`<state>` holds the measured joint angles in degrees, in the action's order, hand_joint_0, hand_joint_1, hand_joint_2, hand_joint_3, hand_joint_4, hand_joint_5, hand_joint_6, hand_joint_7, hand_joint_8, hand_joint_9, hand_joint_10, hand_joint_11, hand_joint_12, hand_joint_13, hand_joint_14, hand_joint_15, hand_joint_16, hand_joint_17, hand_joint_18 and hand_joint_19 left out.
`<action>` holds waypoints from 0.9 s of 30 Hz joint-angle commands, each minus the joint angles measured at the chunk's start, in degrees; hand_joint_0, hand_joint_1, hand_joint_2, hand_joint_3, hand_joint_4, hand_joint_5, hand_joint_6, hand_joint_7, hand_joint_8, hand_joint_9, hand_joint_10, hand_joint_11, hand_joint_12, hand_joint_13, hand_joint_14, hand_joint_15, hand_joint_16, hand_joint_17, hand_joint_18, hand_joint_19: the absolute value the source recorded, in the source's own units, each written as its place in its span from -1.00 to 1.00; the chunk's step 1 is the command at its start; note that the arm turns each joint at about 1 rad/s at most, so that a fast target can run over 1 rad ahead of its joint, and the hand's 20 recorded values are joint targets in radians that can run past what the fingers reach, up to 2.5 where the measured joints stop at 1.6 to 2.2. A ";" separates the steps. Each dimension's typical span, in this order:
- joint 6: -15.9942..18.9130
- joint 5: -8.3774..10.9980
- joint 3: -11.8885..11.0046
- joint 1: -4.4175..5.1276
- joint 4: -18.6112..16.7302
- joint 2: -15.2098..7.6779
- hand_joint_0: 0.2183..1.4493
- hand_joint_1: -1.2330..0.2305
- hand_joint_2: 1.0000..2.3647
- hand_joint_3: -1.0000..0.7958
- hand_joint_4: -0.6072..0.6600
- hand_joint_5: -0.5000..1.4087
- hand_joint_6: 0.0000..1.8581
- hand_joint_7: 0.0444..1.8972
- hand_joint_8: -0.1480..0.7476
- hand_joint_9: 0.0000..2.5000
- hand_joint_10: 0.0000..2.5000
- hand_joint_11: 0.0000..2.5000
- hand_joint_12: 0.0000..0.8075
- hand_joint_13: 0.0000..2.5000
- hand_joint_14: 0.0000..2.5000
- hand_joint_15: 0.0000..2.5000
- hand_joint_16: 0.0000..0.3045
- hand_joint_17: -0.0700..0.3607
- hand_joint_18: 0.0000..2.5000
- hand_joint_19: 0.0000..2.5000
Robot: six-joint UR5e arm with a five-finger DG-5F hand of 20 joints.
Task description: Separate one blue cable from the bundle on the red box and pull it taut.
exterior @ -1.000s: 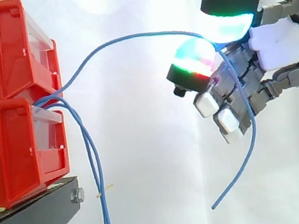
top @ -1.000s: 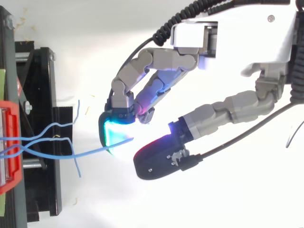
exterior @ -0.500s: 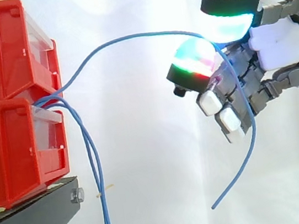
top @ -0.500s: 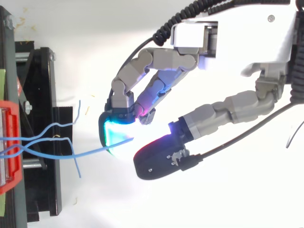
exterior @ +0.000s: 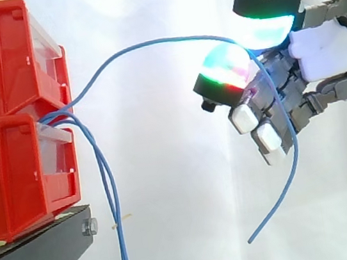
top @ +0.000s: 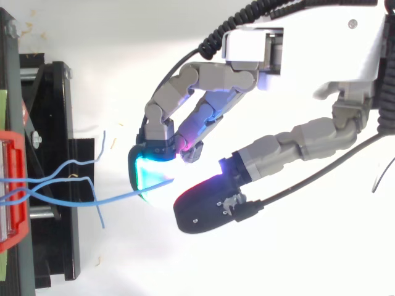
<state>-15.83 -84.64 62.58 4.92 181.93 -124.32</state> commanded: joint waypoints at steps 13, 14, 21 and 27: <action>0.01 0.00 0.00 0.00 0.00 -0.04 -0.43 -0.20 -0.85 -0.19 -0.02 -0.50 -0.05 -0.20 -0.05 -0.27 -0.99 -0.79 0.06 -0.32 -0.99 -0.62 -0.58 -0.01 -0.44 -0.65; 0.01 0.00 0.00 0.09 0.00 -0.04 -0.43 -0.20 -0.85 -0.20 -0.02 -0.50 -0.05 -0.20 -0.05 -0.28 -0.99 -0.79 0.06 -0.32 -0.99 -0.62 -0.58 -0.01 -0.45 -0.65; 0.01 0.00 0.00 0.00 0.00 -0.04 -0.43 -0.20 -0.85 -0.20 -0.01 -0.50 -0.05 -0.21 -0.04 -0.27 -0.99 -0.79 0.07 -0.32 -0.99 -0.62 -0.58 -0.01 -0.44 -0.65; 0.01 0.00 0.00 0.00 0.00 0.04 -0.43 -0.20 -0.84 -0.20 -0.01 -0.50 -0.05 -0.21 -0.05 -0.27 -0.99 -0.79 0.07 -0.31 -0.99 -0.62 -0.58 -0.01 -0.44 -0.65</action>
<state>-15.82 -84.64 62.58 4.93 181.94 -124.31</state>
